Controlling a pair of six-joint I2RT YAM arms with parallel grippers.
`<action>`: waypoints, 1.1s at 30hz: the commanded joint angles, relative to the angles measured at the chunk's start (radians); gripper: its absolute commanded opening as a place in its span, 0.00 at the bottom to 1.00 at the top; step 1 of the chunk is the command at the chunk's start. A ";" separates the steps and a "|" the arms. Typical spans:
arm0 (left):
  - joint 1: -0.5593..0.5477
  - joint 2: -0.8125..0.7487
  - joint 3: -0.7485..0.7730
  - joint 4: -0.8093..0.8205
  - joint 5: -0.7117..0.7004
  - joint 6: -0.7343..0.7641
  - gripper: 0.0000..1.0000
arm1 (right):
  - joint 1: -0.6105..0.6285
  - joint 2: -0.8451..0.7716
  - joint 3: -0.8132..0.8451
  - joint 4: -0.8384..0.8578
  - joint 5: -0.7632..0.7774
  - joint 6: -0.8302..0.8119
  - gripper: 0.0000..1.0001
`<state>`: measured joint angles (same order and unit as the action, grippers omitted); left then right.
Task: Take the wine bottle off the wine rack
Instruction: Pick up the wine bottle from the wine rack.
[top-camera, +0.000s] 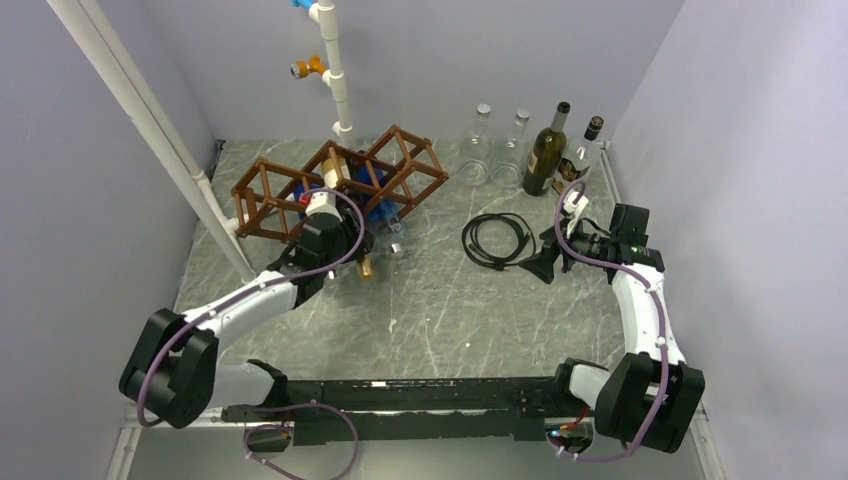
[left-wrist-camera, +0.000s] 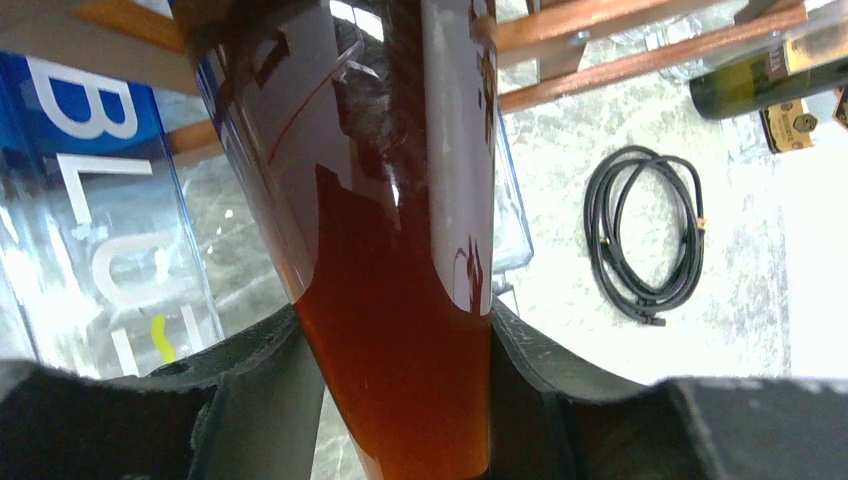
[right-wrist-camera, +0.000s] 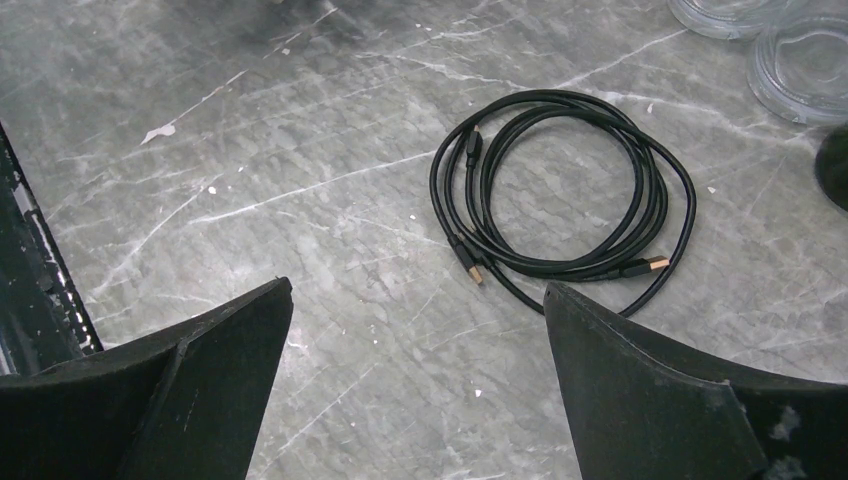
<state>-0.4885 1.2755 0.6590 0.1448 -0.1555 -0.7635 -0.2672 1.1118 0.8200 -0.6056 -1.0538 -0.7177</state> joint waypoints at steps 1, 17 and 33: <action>-0.022 -0.101 -0.007 0.128 -0.046 0.065 0.00 | 0.003 -0.010 0.042 -0.008 -0.009 -0.031 1.00; -0.068 -0.222 -0.074 0.151 -0.111 0.085 0.00 | 0.003 -0.013 0.039 -0.005 -0.006 -0.031 0.99; -0.107 -0.361 -0.109 0.080 -0.109 0.038 0.00 | 0.006 -0.023 0.038 -0.005 -0.009 -0.031 0.99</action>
<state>-0.5873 1.0088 0.5175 0.0143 -0.1822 -0.7265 -0.2665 1.1114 0.8200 -0.6060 -1.0519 -0.7193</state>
